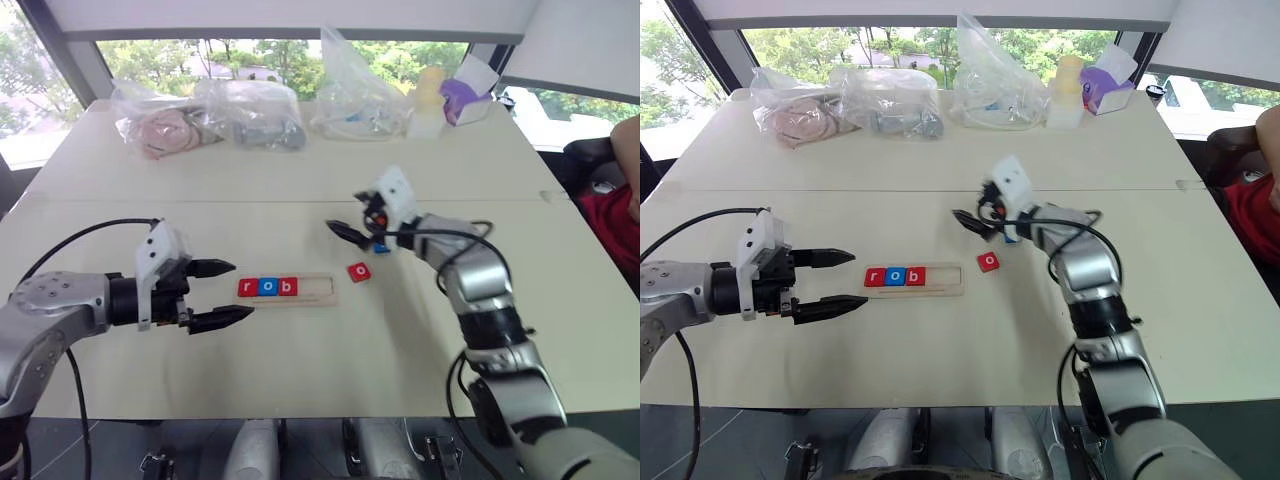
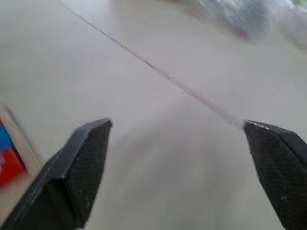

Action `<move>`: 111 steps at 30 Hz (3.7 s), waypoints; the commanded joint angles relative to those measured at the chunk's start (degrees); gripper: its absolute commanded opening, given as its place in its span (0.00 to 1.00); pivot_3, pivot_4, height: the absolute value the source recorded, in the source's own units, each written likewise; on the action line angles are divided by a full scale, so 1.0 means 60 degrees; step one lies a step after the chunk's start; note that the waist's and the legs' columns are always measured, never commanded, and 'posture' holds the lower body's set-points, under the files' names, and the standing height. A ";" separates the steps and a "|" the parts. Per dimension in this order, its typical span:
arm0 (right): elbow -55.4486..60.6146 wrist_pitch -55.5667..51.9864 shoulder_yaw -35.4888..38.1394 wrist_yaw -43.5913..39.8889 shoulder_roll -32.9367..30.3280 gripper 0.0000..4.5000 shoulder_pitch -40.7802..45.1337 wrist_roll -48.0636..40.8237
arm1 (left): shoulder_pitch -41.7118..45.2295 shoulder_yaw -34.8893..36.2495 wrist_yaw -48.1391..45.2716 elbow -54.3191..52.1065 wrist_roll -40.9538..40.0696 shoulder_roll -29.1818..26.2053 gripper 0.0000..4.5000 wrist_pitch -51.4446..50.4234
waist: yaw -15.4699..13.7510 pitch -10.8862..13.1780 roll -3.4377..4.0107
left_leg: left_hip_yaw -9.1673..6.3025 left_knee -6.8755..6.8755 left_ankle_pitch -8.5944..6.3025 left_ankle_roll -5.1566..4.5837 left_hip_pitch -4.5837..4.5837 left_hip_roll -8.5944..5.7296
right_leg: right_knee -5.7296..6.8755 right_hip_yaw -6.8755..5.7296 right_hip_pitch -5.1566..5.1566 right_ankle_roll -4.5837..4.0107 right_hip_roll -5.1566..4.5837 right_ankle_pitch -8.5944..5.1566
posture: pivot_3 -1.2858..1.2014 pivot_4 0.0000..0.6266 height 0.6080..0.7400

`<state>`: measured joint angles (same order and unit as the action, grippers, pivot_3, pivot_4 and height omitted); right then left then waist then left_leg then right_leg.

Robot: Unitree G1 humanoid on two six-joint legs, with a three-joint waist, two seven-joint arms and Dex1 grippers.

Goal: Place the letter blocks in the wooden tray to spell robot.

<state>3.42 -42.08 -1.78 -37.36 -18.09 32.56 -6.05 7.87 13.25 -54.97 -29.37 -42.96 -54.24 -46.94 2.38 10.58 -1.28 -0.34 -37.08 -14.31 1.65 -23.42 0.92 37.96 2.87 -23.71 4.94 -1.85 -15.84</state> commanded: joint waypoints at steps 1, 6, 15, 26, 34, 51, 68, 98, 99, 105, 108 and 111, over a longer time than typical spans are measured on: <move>0.2527 -0.1607 0.0168 0.0766 -0.0012 1.00 -0.1024 -0.0296 | 0.0702 -0.0373 0.0093 -0.0050 -0.0169 0.0142 1.00 -0.0042 | 0.0021 0.0003 0.0006 | 0.0001 0.0000 0.0000 0.0000 0.0000 0.0000 | 0.0006 0.0001 -0.0001 -0.0001 0.0003 0.0000 | 0.52 0.24 0.96; 0.3777 -0.2947 -0.0098 0.1602 0.0299 1.00 -0.2180 -0.0475 | 0.1289 -0.0988 -0.0213 0.0373 0.0049 0.0112 1.00 0.0045 | 0.0068 0.0003 0.0007 | 0.0011 -0.0006 0.0002 -0.0002 0.0014 0.0008 | 0.0017 0.0013 -0.0005 -0.0004 0.0056 0.0000 | 0.52 0.24 0.96; 0.2656 -0.2586 -0.0497 0.2429 0.0788 1.00 -0.2168 -0.0396 | 0.1610 -0.1525 -0.0602 0.1061 0.0620 0.0084 1.00 0.0459 | 0.0025 0.0002 0.0005 | 0.0021 -0.0012 0.0002 -0.0002 0.0006 0.0002 | 0.0007 0.0012 -0.0005 -0.0001 0.0053 -0.0001 | 0.52 0.24 0.96; 0.2105 -0.2046 -0.0890 0.2484 0.0579 0.25 -0.2104 -0.0430 | 0.1295 -0.1474 -0.0793 0.1340 0.1170 0.0005 1.00 0.0857 | 0.0028 -0.0001 -0.0001 | 0.0021 -0.0011 0.0002 -0.0002 0.0007 0.0004 | 0.0007 0.0012 -0.0004 0.0000 0.0054 -0.0001 | 0.52 0.24 0.96; 0.3526 -0.2986 0.0444 0.4053 0.1191 0.25 -0.2149 -0.0269 | 0.1696 -0.1682 -0.0750 0.1060 0.1023 0.0386 1.00 0.0893 | -0.0001 -0.0001 -0.0001 | 0.0017 -0.0010 0.0002 -0.0002 -0.0001 0.0004 | 0.0007 0.0012 -0.0007 0.0000 0.0052 -0.0001 | 0.52 0.24 0.96; 0.5444 -0.7282 0.2451 0.6537 0.4730 0.56 -0.2478 -0.0337 | 0.3471 -0.2907 -0.0996 0.1383 0.1233 0.1198 1.00 0.0693 | 0.0043 -0.0002 0.0002 | 0.0010 -0.0007 0.0002 -0.0001 -0.0003 0.0001 | 0.0008 0.0007 -0.0011 0.0001 0.0053 -0.0001 | 0.52 0.24 0.96; 0.0662 0.2354 0.1081 -0.3841 -0.4140 1.00 -0.2908 -0.1774 | 0.2693 -0.2013 -0.2465 0.0870 0.0347 -0.0214 1.00 0.0345 | 0.0022 0.0008 0.0002 | 0.0028 0.0011 -0.0015 -0.0030 0.0000 0.0001 | -0.0075 -0.0005 0.0035 0.0020 0.0074 -0.0014 | 0.52 0.24 0.96; -0.3724 0.4518 -0.0411 -0.5884 -0.2818 0.25 0.0125 -0.1872 | 0.0966 -0.0568 -0.1262 0.0500 -0.0047 -0.0795 1.00 -0.0259 | 0.0054 0.0015 0.0012 | 0.0026 -0.0026 -0.0013 -0.0026 0.0029 0.0005 | -0.0032 0.0010 0.0051 0.0020 0.0044 -0.0008 | 0.52 0.24 0.96; -0.2914 0.3342 -0.0344 -0.5680 -0.2602 0.25 0.0290 -0.2440 | 0.0832 -0.0313 -0.1191 0.0642 -0.0205 -0.0735 1.00 -0.0392 | 0.0074 0.0017 0.0015 | 0.0030 -0.0026 -0.0012 -0.0026 0.0029 0.0005 | -0.0015 0.0015 0.0041 0.0019 0.0042 -0.0008 | 0.52 0.24 0.96; -0.0983 0.2196 -0.1741 -0.3956 -0.1735 0.25 0.0833 -0.1240 | -0.0488 0.0709 -0.1248 0.0474 -0.0097 -0.1116 1.00 -0.0339 | 0.0009 0.0020 0.0022 | -0.0001 -0.0021 -0.0012 -0.0024 0.0027 0.0020 | 0.0029 0.0005 0.0013 -0.0004 0.0046 -0.0013 | 0.52 0.24 0.96; -0.0898 0.2519 -0.2646 -0.3791 -0.1392 0.25 0.1015 -0.0603 | -0.1377 0.1066 -0.1359 0.0309 0.0391 -0.1396 1.00 0.0045 | -0.0027 0.0019 0.0019 | 0.0004 -0.0021 -0.0012 -0.0023 0.0013 0.0006 | 0.0011 -0.0003 0.0010 -0.0005 0.0030 -0.0015 | 0.52 0.24 0.96; -0.0830 0.2701 -0.3248 -0.3930 -0.1245 0.25 0.0891 -0.0331 | -0.2200 0.1123 -0.1475 0.0343 0.1046 -0.1608 1.00 0.0633 | -0.0028 0.0020 0.0022 | 0.0021 -0.0019 -0.0012 -0.0023 0.0003 -0.0006 | 0.0003 0.0000 0.0002 -0.0003 0.0011 -0.0013 | 0.52 0.24 0.96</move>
<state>-3.68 -27.05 -20.75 -60.74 -25.73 37.93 -8.91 -4.41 18.16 -63.30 -26.29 -38.40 -63.45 -45.32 2.21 10.70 -1.15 -0.20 -37.20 -14.38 1.51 -23.41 0.87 37.96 2.86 -23.70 4.92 -1.81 -15.93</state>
